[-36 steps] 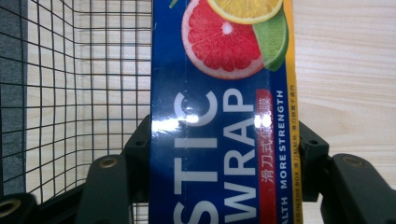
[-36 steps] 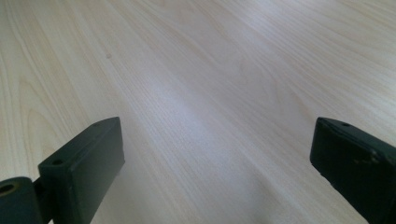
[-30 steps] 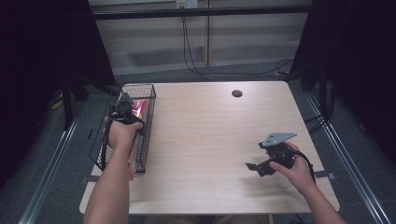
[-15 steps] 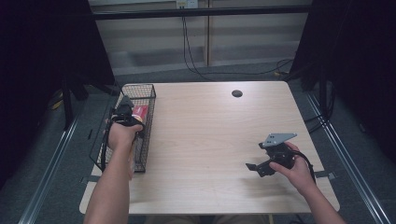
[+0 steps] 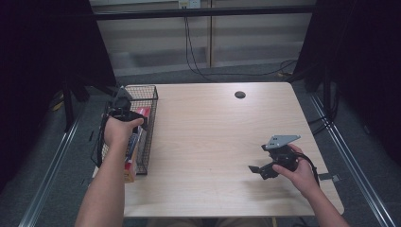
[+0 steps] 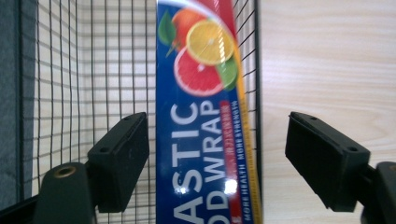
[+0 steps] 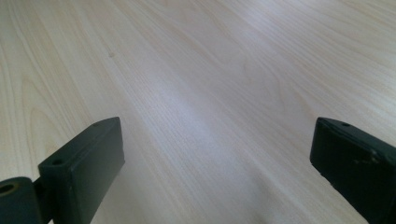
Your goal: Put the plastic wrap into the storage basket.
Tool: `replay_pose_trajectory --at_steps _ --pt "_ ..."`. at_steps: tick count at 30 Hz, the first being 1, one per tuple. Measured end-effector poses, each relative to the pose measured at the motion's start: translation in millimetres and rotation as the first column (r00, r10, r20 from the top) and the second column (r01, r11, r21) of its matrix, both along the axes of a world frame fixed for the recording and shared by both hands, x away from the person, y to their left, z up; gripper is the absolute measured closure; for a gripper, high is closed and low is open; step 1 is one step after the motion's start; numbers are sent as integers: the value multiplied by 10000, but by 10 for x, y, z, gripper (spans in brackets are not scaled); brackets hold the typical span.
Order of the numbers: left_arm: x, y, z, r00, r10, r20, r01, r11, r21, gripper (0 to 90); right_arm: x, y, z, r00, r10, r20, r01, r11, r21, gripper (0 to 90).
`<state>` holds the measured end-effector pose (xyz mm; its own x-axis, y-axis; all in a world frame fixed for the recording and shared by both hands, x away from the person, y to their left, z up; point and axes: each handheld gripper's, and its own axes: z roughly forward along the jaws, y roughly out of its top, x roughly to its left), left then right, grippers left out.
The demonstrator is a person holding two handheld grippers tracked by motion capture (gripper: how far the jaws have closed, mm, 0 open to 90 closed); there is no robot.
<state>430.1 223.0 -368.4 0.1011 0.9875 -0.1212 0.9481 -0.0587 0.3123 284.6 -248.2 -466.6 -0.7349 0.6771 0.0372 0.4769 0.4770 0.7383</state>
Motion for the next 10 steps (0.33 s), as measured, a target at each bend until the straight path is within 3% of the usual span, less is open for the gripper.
replay_pose_trajectory --at_steps 6,10 --pt "-35 -88 164 9956 -541 766 569 9978 -351 166 3 4 -5 10000 17 -9 -17 10000 -24 25" --pt "-54 -143 223 9915 -817 1016 876 9946 -549 156 10 8 -7 10000 18 -38 -18 10000 -9 25"
